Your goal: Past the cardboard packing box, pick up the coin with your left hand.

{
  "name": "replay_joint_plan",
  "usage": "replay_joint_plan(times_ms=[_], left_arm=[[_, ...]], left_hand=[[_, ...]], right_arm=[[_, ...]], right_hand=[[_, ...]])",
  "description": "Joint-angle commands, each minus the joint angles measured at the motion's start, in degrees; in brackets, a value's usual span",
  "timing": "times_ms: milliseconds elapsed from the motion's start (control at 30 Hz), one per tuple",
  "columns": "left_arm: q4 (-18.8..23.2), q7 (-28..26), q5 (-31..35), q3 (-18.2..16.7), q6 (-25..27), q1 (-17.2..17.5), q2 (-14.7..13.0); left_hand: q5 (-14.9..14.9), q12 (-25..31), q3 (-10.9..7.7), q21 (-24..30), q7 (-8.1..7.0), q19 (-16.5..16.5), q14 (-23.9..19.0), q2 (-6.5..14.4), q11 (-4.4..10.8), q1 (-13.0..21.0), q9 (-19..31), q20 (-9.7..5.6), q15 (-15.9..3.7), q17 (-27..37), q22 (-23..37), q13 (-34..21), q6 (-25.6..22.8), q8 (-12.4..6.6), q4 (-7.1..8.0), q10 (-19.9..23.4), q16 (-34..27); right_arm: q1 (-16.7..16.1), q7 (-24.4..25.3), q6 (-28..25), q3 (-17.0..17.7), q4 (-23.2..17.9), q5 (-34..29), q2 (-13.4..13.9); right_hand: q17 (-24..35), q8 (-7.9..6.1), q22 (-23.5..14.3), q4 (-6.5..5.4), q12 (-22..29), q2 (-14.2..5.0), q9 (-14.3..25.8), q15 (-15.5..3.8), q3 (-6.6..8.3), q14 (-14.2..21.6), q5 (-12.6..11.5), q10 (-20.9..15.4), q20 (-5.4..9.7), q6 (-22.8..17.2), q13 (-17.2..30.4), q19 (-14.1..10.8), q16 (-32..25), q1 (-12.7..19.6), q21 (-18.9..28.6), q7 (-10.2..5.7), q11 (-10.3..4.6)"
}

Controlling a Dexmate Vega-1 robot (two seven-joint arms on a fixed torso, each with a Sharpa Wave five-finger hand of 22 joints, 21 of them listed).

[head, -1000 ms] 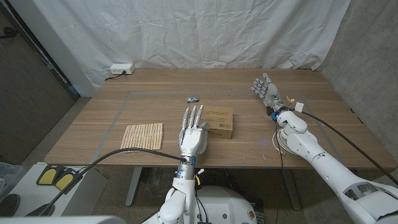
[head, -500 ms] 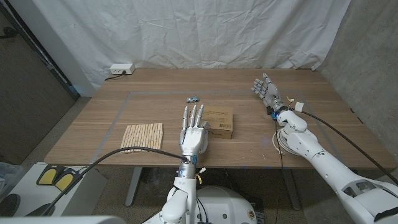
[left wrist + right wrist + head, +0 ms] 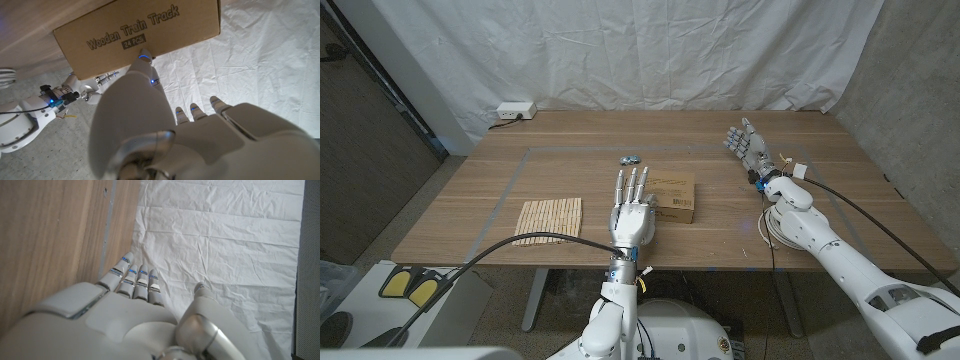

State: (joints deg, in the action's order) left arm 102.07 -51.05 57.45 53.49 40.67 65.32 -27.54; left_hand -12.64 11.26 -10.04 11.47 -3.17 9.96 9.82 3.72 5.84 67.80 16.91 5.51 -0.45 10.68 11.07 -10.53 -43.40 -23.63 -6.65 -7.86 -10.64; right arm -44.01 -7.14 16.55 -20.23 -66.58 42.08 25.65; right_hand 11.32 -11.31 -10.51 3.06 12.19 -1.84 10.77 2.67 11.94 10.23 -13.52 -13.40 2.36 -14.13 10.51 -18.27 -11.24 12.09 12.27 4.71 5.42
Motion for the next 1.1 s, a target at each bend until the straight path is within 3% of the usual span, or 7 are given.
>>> replay_joint_plan(times_ms=[33, 600, 1100], left_arm=[[-0.29, -1.45, -1.38, -0.38, -1.81, -0.14, -0.22], [-1.87, -4.92, -3.23, -0.87, -4.73, -0.15, 0.27], [-2.8, -7.22, -4.69, -1.41, -6.3, -0.12, 0.73]], left_hand=[[-0.13, 0.72, 0.04, 0.8, 0.28, 17.05, 5.06, 0.64, 0.1, 0.45, 0.48, -0.11, 0.17, 0.13, 0.19, -0.19, -2.98, -1.66, 0.12, 1.02, -0.49], [0.67, 2.13, -0.28, 2.48, 0.2, 12.13, 1.07, 2.32, 1.19, 0.88, 1.14, 0.61, -1.71, 0.17, 0.01, -0.12, -11.95, -6.9, 0.29, 7.08, -1.5], [1.16, 1.98, -0.15, 2.91, 0.15, 10.57, 0.06, 2.37, 1.54, 0.46, 0.38, 1.05, -2.37, 0.24, 0.0, -0.11, -11.16, -6.69, 0.5, 8.03, -1.57]], right_arm=[[0.12, 0.21, 0.22, 0.13, 0.4, 0.03, -0.22], [-0.83, 0.63, -0.02, 0.43, 0.12, 0.39, -0.02], [-1.12, 0.81, -0.4, 0.45, -0.71, 0.25, 0.52]], right_hand=[[0.15, -0.03, -0.26, 0.02, -0.12, 0.12, 0.17, 0.02, -0.27, 0.65, 0.26, -0.29, 0.42, -0.07, 0.13, -0.58, -0.06, 0.38, -0.04, -0.32, -0.04], [0.17, -0.01, -0.28, 0.04, -0.03, 0.1, 0.17, 0.12, -0.34, 0.78, 0.26, -0.5, 0.34, -0.02, 0.14, -0.64, -0.1, 0.32, -0.05, -0.45, -0.01], [0.21, -0.01, -0.29, 0.02, -0.11, 0.08, 0.17, 0.2, -0.44, 0.85, 0.27, -0.3, 0.26, 0.0, 0.15, -0.64, -0.12, 0.18, -0.08, -0.53, -0.06]])
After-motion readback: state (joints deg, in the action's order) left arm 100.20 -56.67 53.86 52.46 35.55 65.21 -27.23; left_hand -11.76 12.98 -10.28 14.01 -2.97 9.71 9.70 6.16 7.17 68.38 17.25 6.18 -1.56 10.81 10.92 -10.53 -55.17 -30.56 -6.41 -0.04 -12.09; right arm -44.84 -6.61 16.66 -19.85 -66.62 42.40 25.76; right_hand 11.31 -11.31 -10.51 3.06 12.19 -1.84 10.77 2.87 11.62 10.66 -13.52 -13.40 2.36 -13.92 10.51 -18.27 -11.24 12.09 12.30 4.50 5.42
